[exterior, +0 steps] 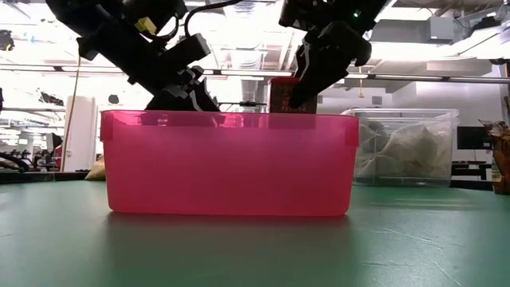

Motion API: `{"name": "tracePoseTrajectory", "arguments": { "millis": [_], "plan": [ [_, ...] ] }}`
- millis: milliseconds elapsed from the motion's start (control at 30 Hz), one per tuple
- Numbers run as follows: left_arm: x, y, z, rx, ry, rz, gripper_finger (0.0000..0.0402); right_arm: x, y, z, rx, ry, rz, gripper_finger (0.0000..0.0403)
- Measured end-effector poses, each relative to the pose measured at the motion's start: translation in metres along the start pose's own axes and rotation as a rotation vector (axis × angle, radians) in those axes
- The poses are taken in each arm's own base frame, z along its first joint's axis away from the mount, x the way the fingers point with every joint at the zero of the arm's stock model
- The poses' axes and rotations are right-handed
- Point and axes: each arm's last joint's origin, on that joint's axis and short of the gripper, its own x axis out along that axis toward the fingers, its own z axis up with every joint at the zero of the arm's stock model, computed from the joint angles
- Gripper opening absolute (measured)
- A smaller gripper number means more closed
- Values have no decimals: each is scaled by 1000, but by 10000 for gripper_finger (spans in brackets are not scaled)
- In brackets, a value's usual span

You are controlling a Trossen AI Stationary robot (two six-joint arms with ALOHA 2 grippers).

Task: Sort spices by type
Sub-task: Put the red spice can into the yellow bin

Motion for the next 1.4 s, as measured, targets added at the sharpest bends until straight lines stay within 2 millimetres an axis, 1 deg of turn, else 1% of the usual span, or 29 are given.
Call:
{"name": "tracePoseTrajectory", "arguments": {
  "millis": [67,233,333,433,533,700,800,967,1033,1133,1300,1400],
  "plan": [
    [-2,1,0,1,0,-1,256,2,1,-1,-2,8,0,240],
    [-2,1,1,6,-4,0,256,20,5,-5,-22,64,3,239],
    [-2,1,1,8,-8,-6,256,21,7,-5,10,65,0,238],
    [-2,1,2,26,-20,-10,256,17,4,-4,69,53,34,238],
    [-2,1,3,46,-30,-9,256,16,2,-5,90,51,87,238],
    [-2,2,3,44,-34,-7,256,11,11,-4,9,70,83,239],
    [-2,2,3,43,-35,-6,256,6,15,1,-49,69,43,239],
    [-2,2,3,43,-34,-6,256,-6,5,17,-44,54,16,239],
    [-2,2,3,44,-30,-8,256,-10,0,21,-36,48,6,239],
    [-2,2,3,41,-23,-10,256,-13,-1,25,-37,37,9,237],
    [-2,2,3,38,-23,-9,256,-11,-3,25,45,43,131,233],
    [-2,2,3,37,-24,-8,256,-9,-5,26,78,34,158,231]
  ]
}}
